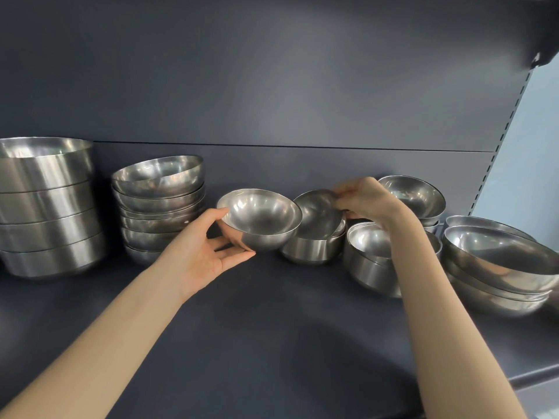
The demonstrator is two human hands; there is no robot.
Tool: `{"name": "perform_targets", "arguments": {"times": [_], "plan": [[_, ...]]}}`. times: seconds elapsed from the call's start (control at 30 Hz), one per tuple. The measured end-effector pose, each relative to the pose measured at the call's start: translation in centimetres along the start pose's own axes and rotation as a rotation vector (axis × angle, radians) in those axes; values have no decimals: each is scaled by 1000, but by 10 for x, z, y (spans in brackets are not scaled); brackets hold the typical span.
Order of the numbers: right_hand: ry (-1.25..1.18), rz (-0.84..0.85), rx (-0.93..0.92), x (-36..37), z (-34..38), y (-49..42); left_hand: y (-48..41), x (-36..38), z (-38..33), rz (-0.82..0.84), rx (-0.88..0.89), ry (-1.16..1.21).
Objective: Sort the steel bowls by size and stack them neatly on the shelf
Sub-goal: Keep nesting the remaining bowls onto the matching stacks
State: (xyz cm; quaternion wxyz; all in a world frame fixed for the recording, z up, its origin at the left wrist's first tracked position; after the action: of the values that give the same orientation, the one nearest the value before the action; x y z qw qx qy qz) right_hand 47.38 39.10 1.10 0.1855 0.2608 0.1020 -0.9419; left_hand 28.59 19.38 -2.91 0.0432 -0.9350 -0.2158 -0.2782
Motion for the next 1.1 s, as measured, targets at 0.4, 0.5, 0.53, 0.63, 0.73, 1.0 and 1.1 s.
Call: {"name": "perform_targets", "arguments": {"times": [0.4, 0.5, 0.53, 0.63, 0.73, 1.0, 1.1], "plan": [[-55, -24, -67, 4, -3, -3, -1, 2, 1, 22, -9, 16], [17, -80, -107, 6, -1, -3, -1, 1, 1, 16, -6, 18], [46, -102, -124, 7, 0, -2, -2, 1, 1, 13, -3, 14], [97, -164, -160, 8, 3, -2, -2, 2, 0, 12, 0, 8], [76, -228, -180, 6, 4, -1, -2, 3, 0, 6, -5, 6], [-21, -446, -184, -9, 9, 3, 3, 5, -3, 13, 13, 23], [-46, -500, -169, -13, 10, 5, 2, 4, -5, 6, 13, 24]]}}
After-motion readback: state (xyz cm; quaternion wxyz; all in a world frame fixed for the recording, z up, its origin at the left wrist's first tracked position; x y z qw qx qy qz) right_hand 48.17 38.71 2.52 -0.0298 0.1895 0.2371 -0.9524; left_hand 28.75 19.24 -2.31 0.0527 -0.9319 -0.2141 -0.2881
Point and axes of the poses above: each hand's wrist, its own y-axis away from the middle knuckle, its own x-axis out of the palm, z = x × y, the point moved 2 cm from there along -y, towards the middle knuckle, and after that the axes turned 4 degrees about x, right-handed, at the moved point
